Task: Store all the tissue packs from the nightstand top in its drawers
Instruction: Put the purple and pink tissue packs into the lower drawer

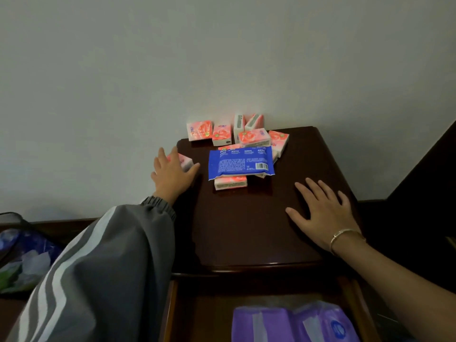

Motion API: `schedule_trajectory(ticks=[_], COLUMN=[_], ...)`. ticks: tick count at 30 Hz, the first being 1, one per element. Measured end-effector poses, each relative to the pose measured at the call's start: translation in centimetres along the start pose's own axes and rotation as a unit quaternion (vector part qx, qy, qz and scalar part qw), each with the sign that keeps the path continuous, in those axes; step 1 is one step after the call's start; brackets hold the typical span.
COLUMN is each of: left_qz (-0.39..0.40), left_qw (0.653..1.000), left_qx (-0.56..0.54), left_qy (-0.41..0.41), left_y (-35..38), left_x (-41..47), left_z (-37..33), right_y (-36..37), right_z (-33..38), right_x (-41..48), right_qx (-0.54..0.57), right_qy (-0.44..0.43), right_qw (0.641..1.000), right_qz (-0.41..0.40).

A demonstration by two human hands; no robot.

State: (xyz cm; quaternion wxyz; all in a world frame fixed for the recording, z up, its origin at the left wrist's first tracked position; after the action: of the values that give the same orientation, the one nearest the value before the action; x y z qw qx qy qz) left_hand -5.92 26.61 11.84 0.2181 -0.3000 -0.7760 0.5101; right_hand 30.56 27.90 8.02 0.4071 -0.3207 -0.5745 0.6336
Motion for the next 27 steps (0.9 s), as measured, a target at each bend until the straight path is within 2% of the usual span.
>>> schedule_trajectory(ticks=[3,8,11,15,19,27], left_qz=[-0.001,-0.134,-0.1,-0.039,-0.058,-0.088], left_qw=[1.0,0.982,0.981,0.979,0.963,0.965], left_qx=[0.013,-0.08,-0.03,0.102,0.175,0.187], left_qy=[-0.001,0.108,0.165,0.174,0.195,0.159], left_y=[0.1,-4.0,-3.6,-0.9,0.6,0.4], left_x=[1.3,2.9,4.4,6.6,7.9,8.4], left_z=[-0.1,-4.0,-7.5,-9.2,-9.7,-9.4], right_y=[-0.2,-0.1,-0.3,-0.6,-0.7,-0.9], right_z=[0.1,0.0,0.1,0.3,0.2,0.5], right_x=[-0.1,-0.1,-0.4,-0.5,-0.5,-0.6], right_qx=[0.003,0.0,0.006,0.014,0.022,0.025], right_qy=[-0.001,0.003,0.009,0.013,0.016,0.011], right_qw=[1.0,1.0,1.0,1.0,1.0,1.0], right_qz=[-0.005,-0.001,0.005,0.012,0.01,0.012])
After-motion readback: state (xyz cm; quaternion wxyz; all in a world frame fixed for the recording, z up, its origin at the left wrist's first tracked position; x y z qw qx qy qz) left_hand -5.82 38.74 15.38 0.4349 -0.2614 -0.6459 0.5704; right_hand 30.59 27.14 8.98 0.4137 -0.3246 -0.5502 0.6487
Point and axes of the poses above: each hand's wrist, its own x-axis towards the middle knuckle, its own y-axis out of the palm, z = x × y, the point moved 6 cm from there along x, towards the middle knuckle, and after that the axes turned 11 degrees about -y, right-handed, at the moved point
